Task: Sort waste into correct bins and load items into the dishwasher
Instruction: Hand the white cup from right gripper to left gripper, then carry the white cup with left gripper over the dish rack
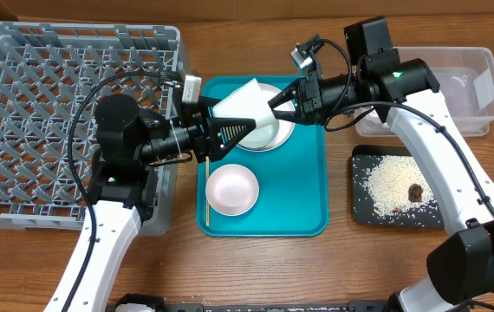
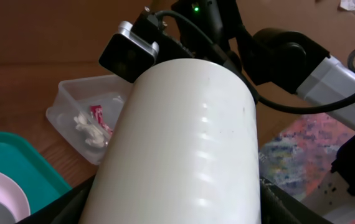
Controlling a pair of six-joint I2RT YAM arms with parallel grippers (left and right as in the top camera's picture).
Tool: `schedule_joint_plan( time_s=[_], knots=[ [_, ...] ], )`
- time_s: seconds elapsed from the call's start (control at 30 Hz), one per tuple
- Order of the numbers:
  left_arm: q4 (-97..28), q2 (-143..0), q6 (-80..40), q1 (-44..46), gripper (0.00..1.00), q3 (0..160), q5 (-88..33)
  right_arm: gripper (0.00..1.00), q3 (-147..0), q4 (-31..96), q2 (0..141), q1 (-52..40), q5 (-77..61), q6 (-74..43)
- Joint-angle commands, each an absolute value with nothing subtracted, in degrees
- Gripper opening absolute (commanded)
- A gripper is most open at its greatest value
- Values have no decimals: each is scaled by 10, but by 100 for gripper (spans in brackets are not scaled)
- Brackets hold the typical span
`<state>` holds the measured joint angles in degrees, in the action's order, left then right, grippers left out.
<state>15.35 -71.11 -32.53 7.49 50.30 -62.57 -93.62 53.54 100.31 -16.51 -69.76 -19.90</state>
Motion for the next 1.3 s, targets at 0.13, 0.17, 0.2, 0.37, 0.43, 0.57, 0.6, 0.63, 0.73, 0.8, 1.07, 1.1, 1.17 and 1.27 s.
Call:
schedule_joint_plan(
  time_s=[0.13,0.17,0.2,0.37,0.43,0.57,0.6,0.63,0.73,0.8,1.07,1.1,1.17,1.27],
  knots=[
    [182,-712,-349,76,66,512,-613,4,-938,534,1002,-175,-717,-198],
    [182,-712,-349,76,65,512,-613,4,-938,534,1002,-175,-717,-198],
    [182,-712,-349,76,65,512,-613,4,-938,534,1002,-176,-717,-198],
    [180,-712,-347,75,53,512,-611,4,-938,534,1002,-176,-716,-198],
    [178,-712,-342,75,51,512,-606,4,-938,534,1002,-176,-716,-198],
    [178,-712,-337,75,38,512,-594,15,-938,534,1002,-176,-717,-198],
    [178,-712,-333,75,35,512,-594,18,-938,534,1002,-176,-717,-198],
    [178,-712,-331,75,31,512,-594,20,-938,534,1002,-176,-717,-198],
    [177,-712,-327,75,22,512,-594,26,-938,534,1002,-176,-717,-198],
    [168,-712,-316,75,17,512,-593,29,-938,534,1002,-175,-717,-198],
    [90,-712,-263,67,4,512,-548,37,-938,535,1002,-141,-703,-197],
    [87,-711,-258,62,4,512,-547,38,-938,538,1002,-135,-684,-197],
    [82,-711,-256,52,4,512,-544,40,-938,554,1002,-126,-624,-197],
    [61,-711,-242,36,4,512,-533,42,-938,594,1002,-112,-493,-196]
  ],
)
